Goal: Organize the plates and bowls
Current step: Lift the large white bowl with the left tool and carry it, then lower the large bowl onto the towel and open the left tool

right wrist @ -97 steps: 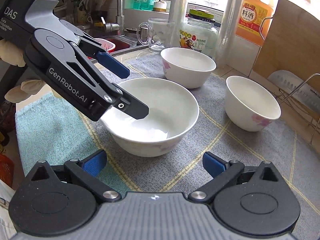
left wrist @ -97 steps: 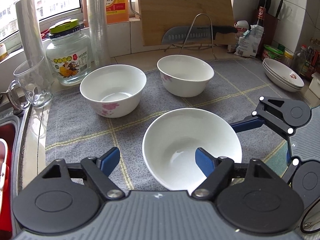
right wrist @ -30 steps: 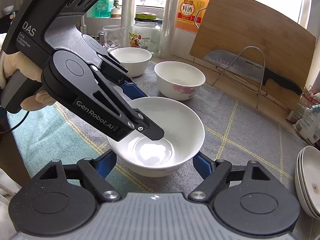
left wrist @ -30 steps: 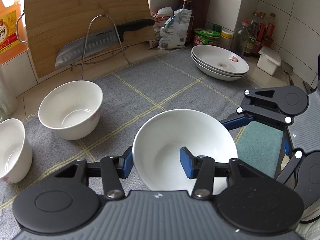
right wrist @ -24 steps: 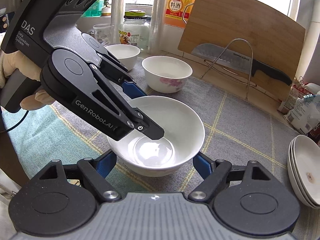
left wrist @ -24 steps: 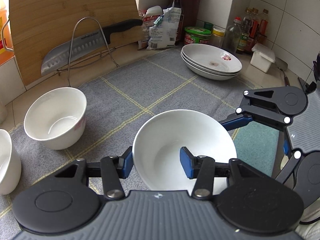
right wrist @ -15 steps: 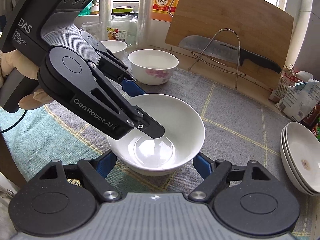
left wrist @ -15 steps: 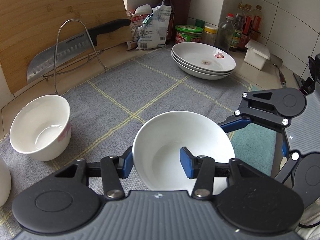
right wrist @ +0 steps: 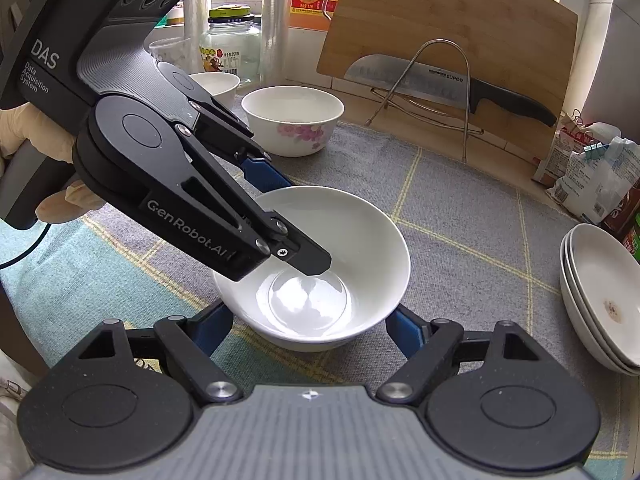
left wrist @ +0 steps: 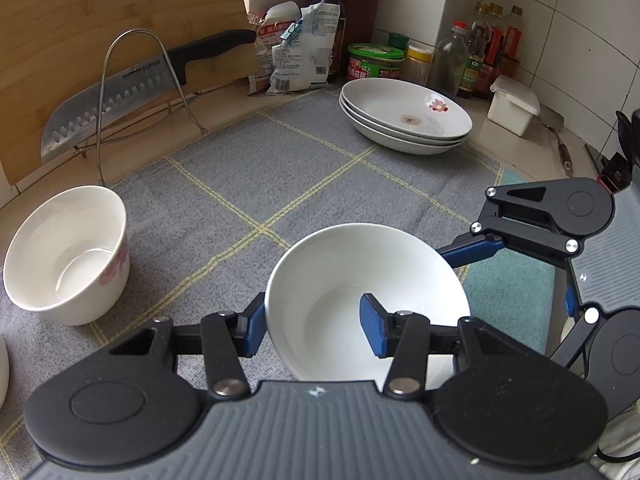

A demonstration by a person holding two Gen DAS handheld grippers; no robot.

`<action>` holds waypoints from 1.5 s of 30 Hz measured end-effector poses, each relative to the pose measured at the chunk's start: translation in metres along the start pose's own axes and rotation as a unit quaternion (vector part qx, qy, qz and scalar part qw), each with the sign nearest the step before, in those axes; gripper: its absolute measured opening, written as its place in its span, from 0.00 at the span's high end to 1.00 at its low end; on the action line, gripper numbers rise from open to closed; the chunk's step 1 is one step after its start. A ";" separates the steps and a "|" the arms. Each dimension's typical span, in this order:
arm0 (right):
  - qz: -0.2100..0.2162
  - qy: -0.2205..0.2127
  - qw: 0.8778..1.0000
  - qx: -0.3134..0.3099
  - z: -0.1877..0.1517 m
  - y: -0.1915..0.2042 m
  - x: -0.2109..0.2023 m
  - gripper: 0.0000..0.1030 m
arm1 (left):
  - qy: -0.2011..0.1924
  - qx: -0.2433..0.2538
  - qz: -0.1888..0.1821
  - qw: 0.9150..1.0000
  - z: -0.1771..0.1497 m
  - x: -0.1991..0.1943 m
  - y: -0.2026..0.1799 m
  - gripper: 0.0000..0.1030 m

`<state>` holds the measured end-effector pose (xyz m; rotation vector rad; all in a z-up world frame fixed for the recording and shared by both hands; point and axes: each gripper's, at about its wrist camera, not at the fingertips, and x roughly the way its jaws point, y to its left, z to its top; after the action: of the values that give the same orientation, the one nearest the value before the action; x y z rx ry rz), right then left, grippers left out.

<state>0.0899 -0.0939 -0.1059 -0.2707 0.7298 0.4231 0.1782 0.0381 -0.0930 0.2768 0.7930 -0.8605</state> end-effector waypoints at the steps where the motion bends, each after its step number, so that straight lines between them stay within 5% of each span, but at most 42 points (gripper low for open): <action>1: 0.000 0.001 1.000 0.000 0.000 0.000 0.000 0.16 | 0.000 0.001 0.000 1.000 0.000 0.000 0.000 0.53; 5: 0.002 0.003 1.000 0.007 0.000 -0.002 0.002 0.16 | -0.007 0.001 -0.003 1.000 -0.001 0.000 -0.001 0.53; 8: 0.000 -0.007 1.000 0.013 -0.001 -0.003 0.000 0.00 | -0.014 0.008 0.002 1.000 -0.002 -0.003 -0.004 0.28; 10: 0.003 -0.017 1.000 0.015 0.000 -0.005 -0.003 0.00 | -0.028 0.013 0.009 0.999 -0.003 -0.008 -0.005 0.14; 27: 0.003 -0.014 1.000 0.010 0.012 0.000 -0.013 0.00 | -0.094 -0.051 0.097 0.990 -0.028 -0.063 0.013 0.09; 45: -0.005 -0.025 0.999 -0.038 0.062 0.014 -0.011 0.00 | -0.124 -0.086 0.158 0.976 -0.060 -0.099 0.037 0.09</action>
<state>0.1124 -0.0609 -0.0549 -0.3332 0.6631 0.4462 0.1374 0.1490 -0.0661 0.1332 0.5652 -0.5100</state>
